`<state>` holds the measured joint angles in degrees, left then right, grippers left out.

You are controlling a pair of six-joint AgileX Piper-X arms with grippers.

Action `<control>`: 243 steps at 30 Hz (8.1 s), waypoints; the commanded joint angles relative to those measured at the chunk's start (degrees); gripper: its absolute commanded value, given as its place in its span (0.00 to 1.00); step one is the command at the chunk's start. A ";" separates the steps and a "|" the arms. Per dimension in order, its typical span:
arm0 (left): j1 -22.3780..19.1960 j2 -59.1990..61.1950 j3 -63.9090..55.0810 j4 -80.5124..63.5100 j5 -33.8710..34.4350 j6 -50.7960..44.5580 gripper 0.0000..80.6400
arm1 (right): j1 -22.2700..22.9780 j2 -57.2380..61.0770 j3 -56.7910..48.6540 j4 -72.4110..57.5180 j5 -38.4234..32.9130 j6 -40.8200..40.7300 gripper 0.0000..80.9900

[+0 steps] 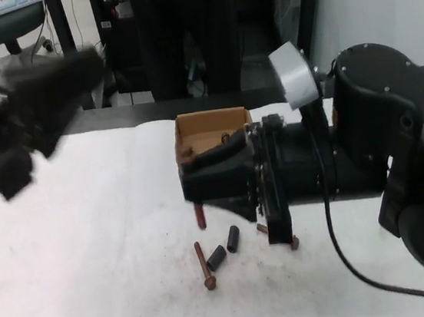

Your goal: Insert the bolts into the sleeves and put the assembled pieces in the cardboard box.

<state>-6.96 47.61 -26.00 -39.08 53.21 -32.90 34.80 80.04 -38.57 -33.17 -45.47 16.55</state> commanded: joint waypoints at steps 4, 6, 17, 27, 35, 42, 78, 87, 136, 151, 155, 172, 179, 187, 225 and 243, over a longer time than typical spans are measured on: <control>1.15 -4.73 -0.58 8.42 0.12 -0.34 0.00 | -1.96 -0.42 -2.65 6.43 6.49 -0.01 0.01; 1.15 -5.85 -0.58 14.02 0.12 1.95 0.00 | -2.25 -0.42 -5.57 13.50 9.13 -3.24 0.01; 1.15 -8.01 -0.58 39.08 -10.49 14.56 0.00 | -5.31 5.88 -24.74 43.07 21.07 -16.55 0.01; 1.15 -8.01 -0.58 45.01 -14.15 16.78 0.00 | -8.27 22.05 -42.10 58.49 28.08 -16.55 0.01; 1.15 -8.41 -0.58 49.15 -14.01 17.53 0.00 | -8.71 37.20 -57.22 66.79 33.99 -18.95 0.01; 1.15 -8.70 -0.58 49.13 -13.91 17.53 0.00 | -9.25 44.60 -63.83 68.07 37.06 -19.05 0.01; 0.68 -8.70 -0.58 49.13 -13.12 23.21 0.00 | -9.73 35.94 -64.65 77.29 39.54 -19.17 0.45; -5.70 -4.24 -2.70 51.81 -13.05 30.34 0.00 | -12.91 26.84 -64.16 92.12 39.54 -20.98 0.45; -31.75 52.66 -46.26 74.92 -36.33 69.91 0.39 | -34.97 3.16 -35.97 99.79 31.41 -23.82 0.39; -40.43 65.15 -57.99 79.47 -48.11 90.85 0.39 | -37.00 0.55 -29.88 96.59 18.49 -23.61 0.39; -41.14 66.88 -57.99 82.44 -49.15 93.01 0.39 | -36.70 -0.68 -28.20 94.83 18.49 -22.96 0.39; -40.62 70.72 -57.99 78.19 -52.30 95.94 0.39 | -36.70 -4.11 -28.17 95.58 18.49 -22.96 0.39; -40.62 71.49 -58.27 73.36 -52.30 95.94 0.39 | -36.70 -4.32 -28.17 95.96 18.49 -22.96 0.39; -40.62 71.49 -58.68 72.78 -54.07 95.94 0.39 | -36.70 -4.32 -28.17 95.97 18.49 -22.96 0.39; -40.00 73.99 -58.57 73.82 -48.40 98.11 0.25 | -36.70 -4.32 -28.17 95.54 18.49 -22.96 0.39; -41.27 71.79 -58.70 75.67 -54.04 97.64 0.25 | -36.70 -4.32 -28.17 95.35 18.49 -23.75 0.39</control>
<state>-48.06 120.73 -84.71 35.12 0.00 65.00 -1.95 76.43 -66.65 62.45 -26.21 -6.83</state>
